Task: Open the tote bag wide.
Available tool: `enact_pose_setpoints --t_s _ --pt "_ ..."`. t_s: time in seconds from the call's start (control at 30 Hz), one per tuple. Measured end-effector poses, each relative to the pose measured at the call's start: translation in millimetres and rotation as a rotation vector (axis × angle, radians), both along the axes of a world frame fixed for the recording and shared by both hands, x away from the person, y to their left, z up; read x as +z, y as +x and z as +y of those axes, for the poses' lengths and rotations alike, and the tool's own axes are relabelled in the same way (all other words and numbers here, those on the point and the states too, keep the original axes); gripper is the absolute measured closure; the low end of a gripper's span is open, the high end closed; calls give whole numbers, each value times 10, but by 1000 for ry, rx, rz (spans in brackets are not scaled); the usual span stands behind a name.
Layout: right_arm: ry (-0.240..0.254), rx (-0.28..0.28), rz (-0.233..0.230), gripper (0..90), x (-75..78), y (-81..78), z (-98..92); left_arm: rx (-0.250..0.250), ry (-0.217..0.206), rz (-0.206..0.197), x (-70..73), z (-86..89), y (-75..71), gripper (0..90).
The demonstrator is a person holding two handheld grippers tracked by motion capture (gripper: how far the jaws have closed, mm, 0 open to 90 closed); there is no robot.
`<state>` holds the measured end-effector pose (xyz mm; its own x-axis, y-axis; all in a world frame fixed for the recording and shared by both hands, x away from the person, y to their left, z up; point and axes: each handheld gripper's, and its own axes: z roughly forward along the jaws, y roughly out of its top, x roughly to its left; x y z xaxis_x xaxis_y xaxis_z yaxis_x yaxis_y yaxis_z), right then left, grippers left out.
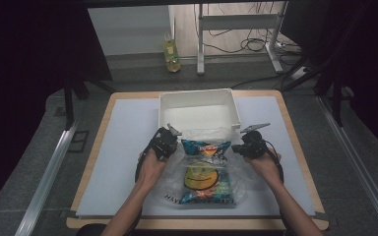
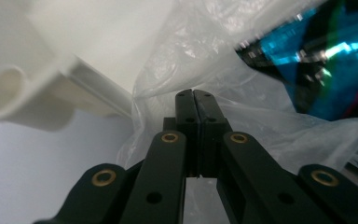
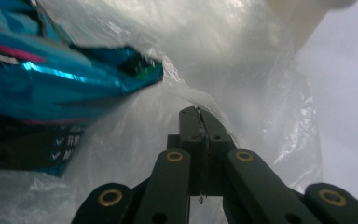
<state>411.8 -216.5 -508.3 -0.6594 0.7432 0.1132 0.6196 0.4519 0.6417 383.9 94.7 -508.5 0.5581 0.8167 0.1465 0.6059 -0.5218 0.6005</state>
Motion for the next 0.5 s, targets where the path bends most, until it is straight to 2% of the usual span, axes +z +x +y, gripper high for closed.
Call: enact_pose_setpoints --t_s 0.13,0.23,0.43,0.47,0.5 --pt "-3 11 18 887 -56 -41 -13 -17 -8 37 -51 20 -70 892" --pt "-4 15 26 887 -75 -66 -27 -18 -15 51 -72 47 -98 892" --pt "-4 35 32 887 -80 -192 -83 -43 -49 122 -131 160 -234 892" --pt "-4 35 32 887 -80 -192 -83 -43 -49 122 -131 160 -234 892" --pt "-10 40 33 887 -76 -242 -104 -52 -62 126 -134 193 -296 892"
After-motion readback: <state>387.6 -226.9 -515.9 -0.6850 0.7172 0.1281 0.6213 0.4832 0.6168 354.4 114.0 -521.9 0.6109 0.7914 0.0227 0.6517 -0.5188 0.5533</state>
